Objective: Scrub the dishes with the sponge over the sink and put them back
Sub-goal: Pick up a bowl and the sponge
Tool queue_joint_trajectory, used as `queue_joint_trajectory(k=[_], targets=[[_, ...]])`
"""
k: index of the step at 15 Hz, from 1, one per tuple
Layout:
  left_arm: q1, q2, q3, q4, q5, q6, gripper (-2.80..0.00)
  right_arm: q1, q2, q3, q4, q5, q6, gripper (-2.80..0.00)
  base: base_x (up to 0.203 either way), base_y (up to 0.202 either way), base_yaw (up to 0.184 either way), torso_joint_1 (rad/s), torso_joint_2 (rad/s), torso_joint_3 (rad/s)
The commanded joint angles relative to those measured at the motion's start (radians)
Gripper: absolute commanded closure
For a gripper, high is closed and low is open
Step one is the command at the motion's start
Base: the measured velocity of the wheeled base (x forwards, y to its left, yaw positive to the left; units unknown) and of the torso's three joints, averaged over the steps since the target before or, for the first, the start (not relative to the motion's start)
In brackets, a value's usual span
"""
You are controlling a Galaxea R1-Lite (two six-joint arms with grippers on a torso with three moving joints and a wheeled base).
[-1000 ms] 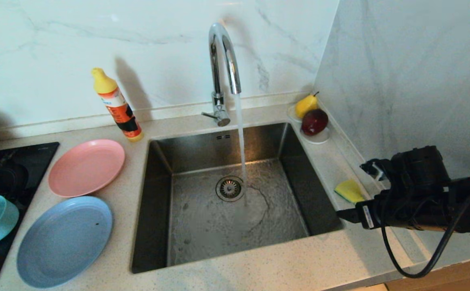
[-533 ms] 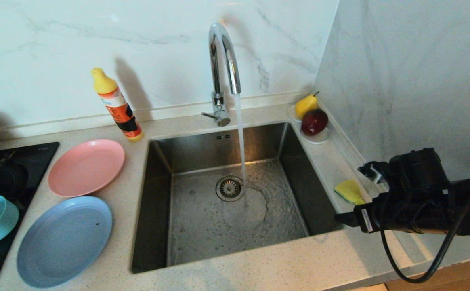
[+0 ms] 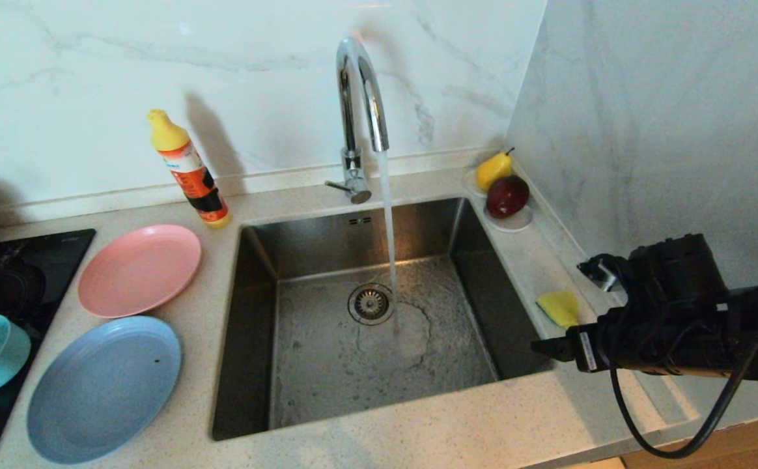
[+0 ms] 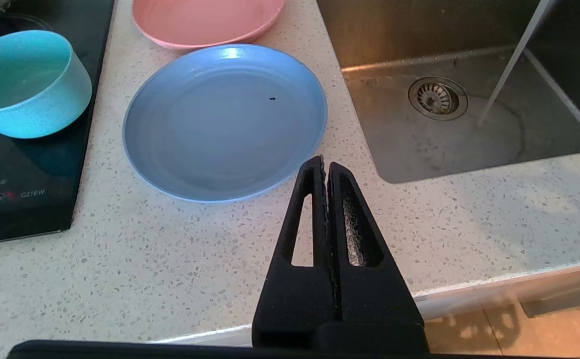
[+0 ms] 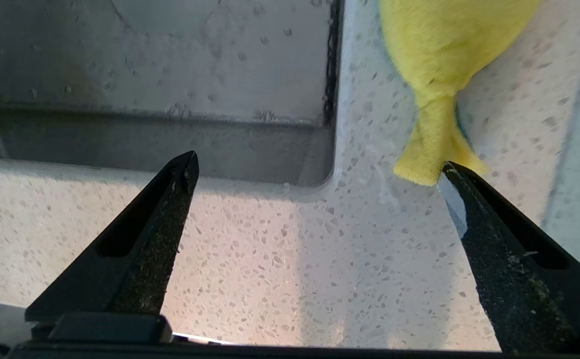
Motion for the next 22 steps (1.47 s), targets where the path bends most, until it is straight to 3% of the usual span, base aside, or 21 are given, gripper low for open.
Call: queue_joint_trajectory(k=[1, 11, 22], targets=[[0.001, 0.001, 0.018, 0.000, 0.000, 0.001, 0.00, -0.007, -0.012, -0.001, -0.003, -0.006, 0.000, -2.80, 0.000, 0.000, 0.000, 0.000, 0.00, 0.000], [0.001, 0.001, 0.018, 0.000, 0.000, 0.001, 0.00, -0.080, 0.053, -0.003, -0.019, -0.010, -0.045, -2.80, 0.000, 0.000, 0.000, 0.000, 0.00, 0.000], [0.000, 0.001, 0.018, 0.000, 0.000, 0.001, 0.00, -0.080, 0.085, -0.024, -0.019, -0.010, -0.069, -2.80, 0.000, 0.000, 0.000, 0.000, 0.00, 0.000]])
